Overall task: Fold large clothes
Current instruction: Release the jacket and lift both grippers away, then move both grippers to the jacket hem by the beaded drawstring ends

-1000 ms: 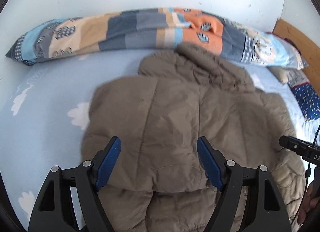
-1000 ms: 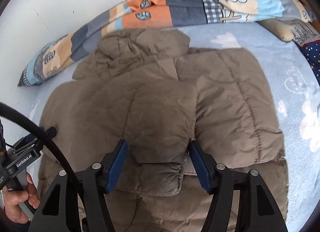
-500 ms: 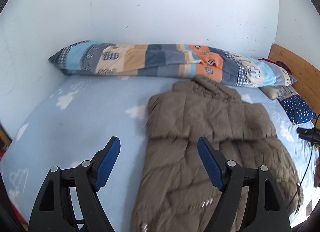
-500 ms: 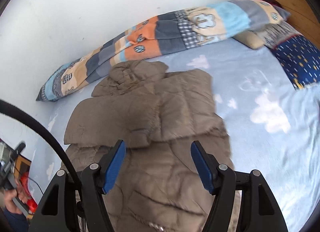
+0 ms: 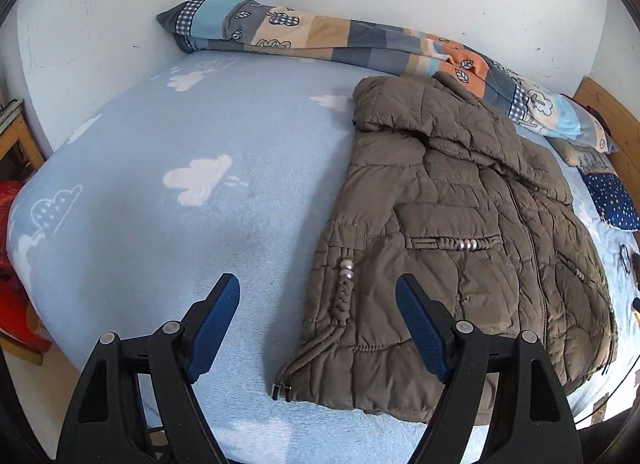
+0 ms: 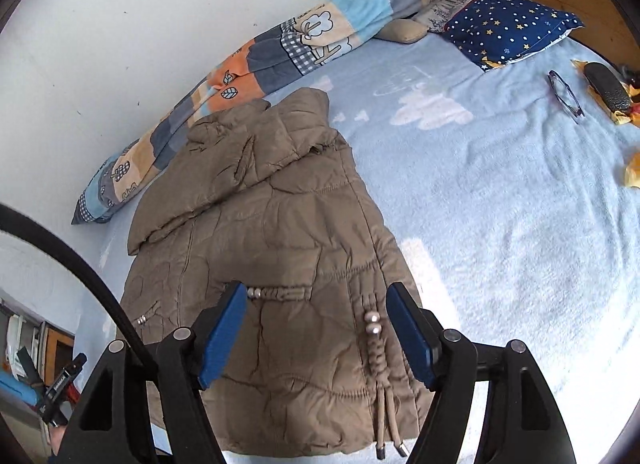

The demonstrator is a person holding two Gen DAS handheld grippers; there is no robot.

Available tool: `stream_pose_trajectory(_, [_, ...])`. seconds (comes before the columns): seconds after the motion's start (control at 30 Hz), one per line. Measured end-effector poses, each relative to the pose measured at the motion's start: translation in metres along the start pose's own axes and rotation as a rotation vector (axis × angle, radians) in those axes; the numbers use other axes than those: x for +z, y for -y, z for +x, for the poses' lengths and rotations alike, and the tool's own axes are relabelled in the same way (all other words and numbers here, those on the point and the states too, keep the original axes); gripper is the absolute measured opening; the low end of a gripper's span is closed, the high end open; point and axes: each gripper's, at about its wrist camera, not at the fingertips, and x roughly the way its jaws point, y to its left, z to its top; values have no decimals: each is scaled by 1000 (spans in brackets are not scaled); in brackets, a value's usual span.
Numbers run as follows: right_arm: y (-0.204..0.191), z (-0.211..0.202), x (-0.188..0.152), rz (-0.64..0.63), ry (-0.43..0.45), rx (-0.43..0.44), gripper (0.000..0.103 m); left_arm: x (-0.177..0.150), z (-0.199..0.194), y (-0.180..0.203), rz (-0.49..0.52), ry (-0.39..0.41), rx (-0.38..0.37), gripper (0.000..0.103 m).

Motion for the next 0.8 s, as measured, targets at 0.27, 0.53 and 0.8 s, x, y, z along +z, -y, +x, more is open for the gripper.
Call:
stream_pose_trajectory(0.27, [9,-1,-30,4,-30,-25,84,-15,36,4,38,-65,42,80])
stream_pose_trajectory(0.53, [13,23,-41,-29,-82,-94,84,-27,61,19,143,-68,113,82])
stream_pose_trajectory(0.8, [-28,36,-49,-203,-76,-124,84,-30,52,29,230,-11,160,82])
